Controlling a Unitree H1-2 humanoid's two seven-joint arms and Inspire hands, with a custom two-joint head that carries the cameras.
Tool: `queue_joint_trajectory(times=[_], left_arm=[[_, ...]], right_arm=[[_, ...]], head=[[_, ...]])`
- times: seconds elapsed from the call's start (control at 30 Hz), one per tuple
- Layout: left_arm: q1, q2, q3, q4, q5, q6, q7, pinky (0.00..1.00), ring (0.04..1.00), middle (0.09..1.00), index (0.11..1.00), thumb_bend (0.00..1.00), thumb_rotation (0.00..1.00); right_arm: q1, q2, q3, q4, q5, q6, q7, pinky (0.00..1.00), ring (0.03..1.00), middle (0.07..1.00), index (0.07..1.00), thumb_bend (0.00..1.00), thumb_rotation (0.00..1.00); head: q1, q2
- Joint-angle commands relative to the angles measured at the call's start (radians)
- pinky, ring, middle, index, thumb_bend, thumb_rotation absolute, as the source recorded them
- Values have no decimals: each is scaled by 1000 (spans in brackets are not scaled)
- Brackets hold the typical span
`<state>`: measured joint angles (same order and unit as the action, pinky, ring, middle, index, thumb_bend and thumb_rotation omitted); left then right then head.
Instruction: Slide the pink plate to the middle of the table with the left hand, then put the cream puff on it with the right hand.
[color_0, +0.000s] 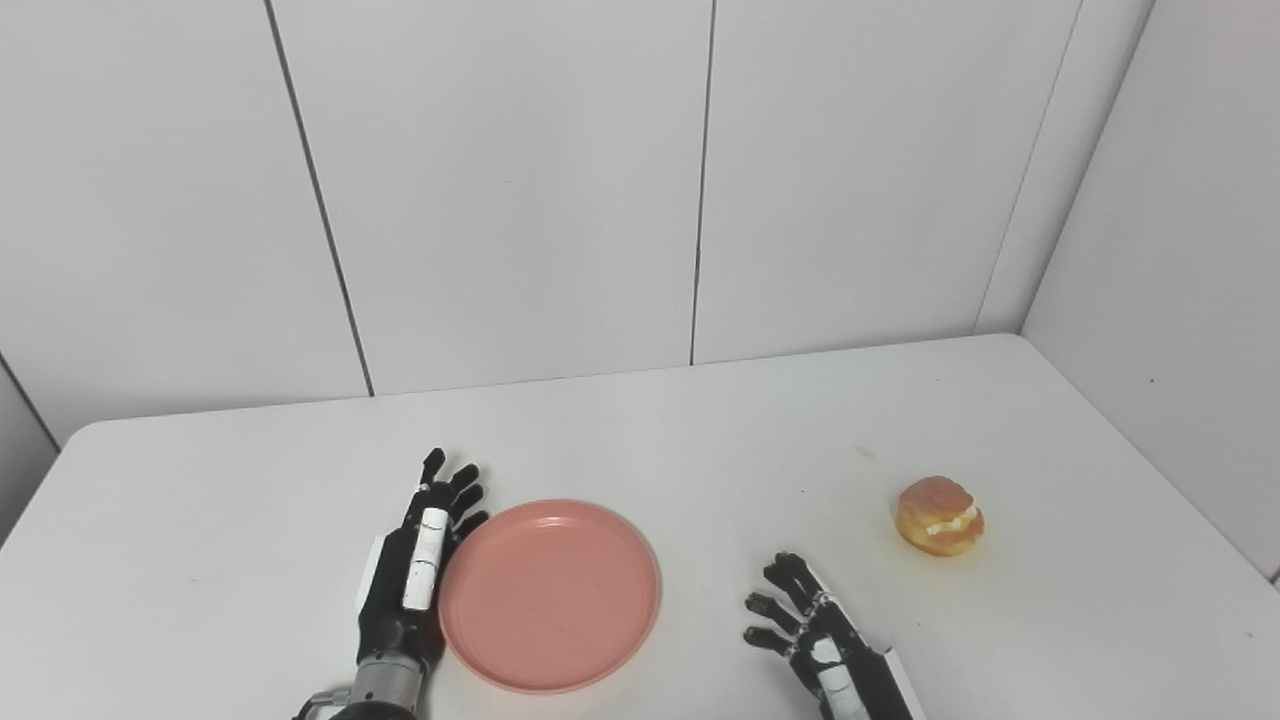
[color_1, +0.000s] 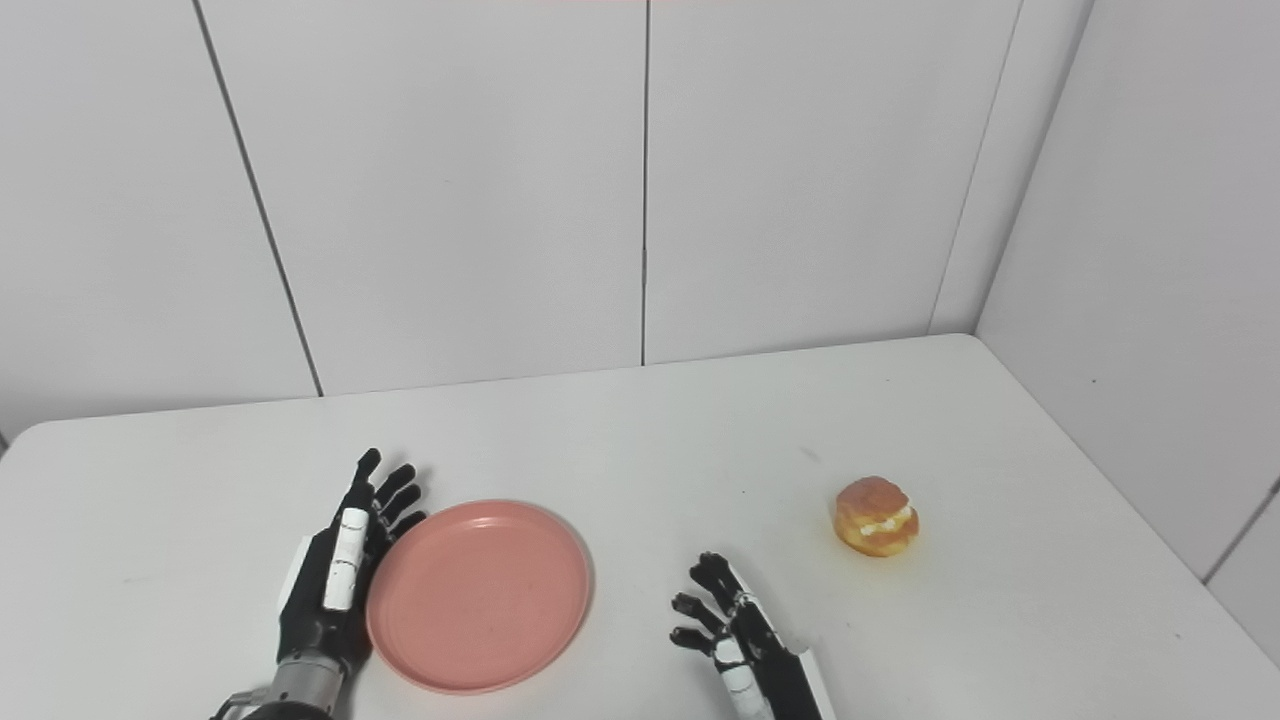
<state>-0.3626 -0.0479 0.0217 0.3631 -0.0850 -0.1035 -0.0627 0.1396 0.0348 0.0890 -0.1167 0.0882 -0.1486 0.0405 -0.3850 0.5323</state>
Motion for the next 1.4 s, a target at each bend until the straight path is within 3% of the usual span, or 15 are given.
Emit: queue_joint_trajectory(times=[0.0,0.23,0.33,0.43,0.6,0.7,0.8,1.07,1.2,1.37], left_arm=[[58,-13,3,56,-9,7,5,897,915,907,977,954,875],[59,-23,-2,41,6,-20,19,882,901,895,968,984,893],[61,-30,1,26,-12,-13,16,900,895,890,957,995,875],[56,-29,6,24,-23,-9,12,909,893,881,943,994,853],[46,-24,9,35,-38,-6,3,931,899,880,949,1000,842],[43,-25,8,44,-37,-7,4,928,895,879,943,991,840],[47,-24,8,42,-39,-5,5,917,889,876,937,992,840],[63,-14,5,31,-26,-4,10,889,881,872,941,981,843],[68,-10,1,21,-18,5,13,872,879,865,948,947,842],[66,-9,3,23,-27,12,7,897,879,855,954,930,827]], right_arm=[[14,13,15,41,-10,66,2,757,834,912,907,846,886],[0,7,15,61,-66,28,-10,770,845,923,929,841,906],[10,4,11,32,-181,27,-61,737,814,921,903,830,865],[20,4,-1,-34,-304,35,-114,683,797,938,867,765,752],[5,-33,-24,-165,-540,72,-146,704,798,856,846,738,661],[-20,-76,-36,-254,-681,133,-110,670,777,838,848,736,580],[-60,-123,-52,-341,-769,204,-55,659,770,817,840,826,463],[-157,-221,-79,-480,-788,335,115,620,766,859,867,977,312],[-214,-275,-86,-512,-808,353,180,700,864,911,876,1000,243],[-282,-317,-103,-507,-858,338,184,695,848,894,848,1000,240]], head=[[-18,0],[-41,5],[-37,8],[-39,6],[-46,1],[-38,-4],[-28,-6],[-22,-9],[-23,-10],[-22,-19]])
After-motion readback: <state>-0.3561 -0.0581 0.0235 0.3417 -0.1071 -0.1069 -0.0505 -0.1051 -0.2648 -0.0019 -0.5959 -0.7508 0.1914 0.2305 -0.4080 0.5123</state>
